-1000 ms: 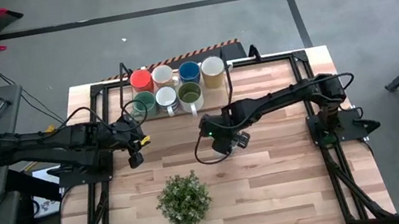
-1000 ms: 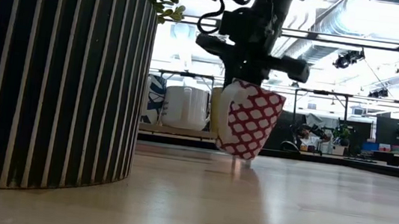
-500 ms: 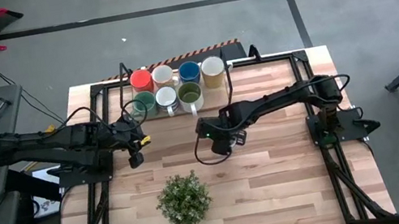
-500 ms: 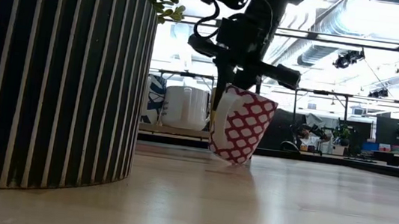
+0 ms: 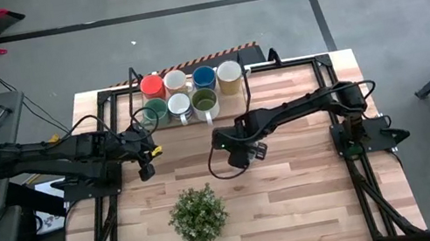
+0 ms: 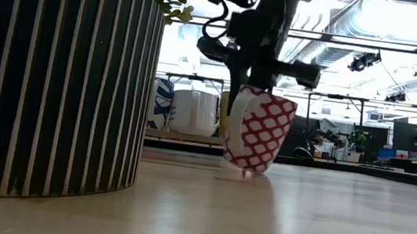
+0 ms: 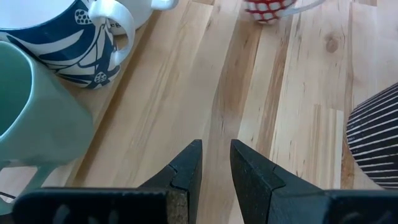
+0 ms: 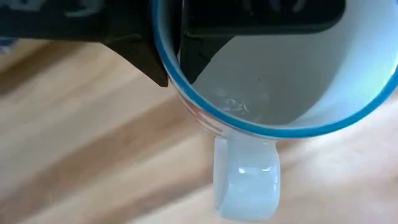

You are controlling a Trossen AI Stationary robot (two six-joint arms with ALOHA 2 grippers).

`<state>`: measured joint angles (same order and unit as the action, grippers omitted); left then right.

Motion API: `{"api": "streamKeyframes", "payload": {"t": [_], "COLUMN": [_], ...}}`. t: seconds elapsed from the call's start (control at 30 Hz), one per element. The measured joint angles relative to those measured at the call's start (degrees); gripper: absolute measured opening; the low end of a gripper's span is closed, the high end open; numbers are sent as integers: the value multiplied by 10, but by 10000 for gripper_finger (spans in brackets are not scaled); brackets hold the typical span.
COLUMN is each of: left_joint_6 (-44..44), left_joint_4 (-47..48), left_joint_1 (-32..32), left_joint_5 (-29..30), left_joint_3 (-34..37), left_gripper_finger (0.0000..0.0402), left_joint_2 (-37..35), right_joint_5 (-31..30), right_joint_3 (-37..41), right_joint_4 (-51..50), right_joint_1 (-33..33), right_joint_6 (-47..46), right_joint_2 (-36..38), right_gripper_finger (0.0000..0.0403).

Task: Place coffee mugs
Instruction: Put the red patterned mug on the shelf

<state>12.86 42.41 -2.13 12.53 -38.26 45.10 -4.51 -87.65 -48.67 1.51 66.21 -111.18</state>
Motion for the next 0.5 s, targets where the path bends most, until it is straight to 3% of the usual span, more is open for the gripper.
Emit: {"api": "streamKeyframes", "payload": {"t": [0.13,0.5], "left_joint_6": [0,0], "left_joint_4": [0,0], "left_joint_1": [0,0], "left_joint_5": [0,0], "left_joint_3": [0,0], "left_gripper_finger": [74,74], "left_joint_2": [0,0], "right_joint_5": [42,42], "right_joint_3": [-11,-11], "right_joint_4": [-6,-9], "right_joint_1": [-2,-2], "right_joint_6": [-23,-41], "right_joint_2": [0,1], "right_gripper_finger": [0,0]}}
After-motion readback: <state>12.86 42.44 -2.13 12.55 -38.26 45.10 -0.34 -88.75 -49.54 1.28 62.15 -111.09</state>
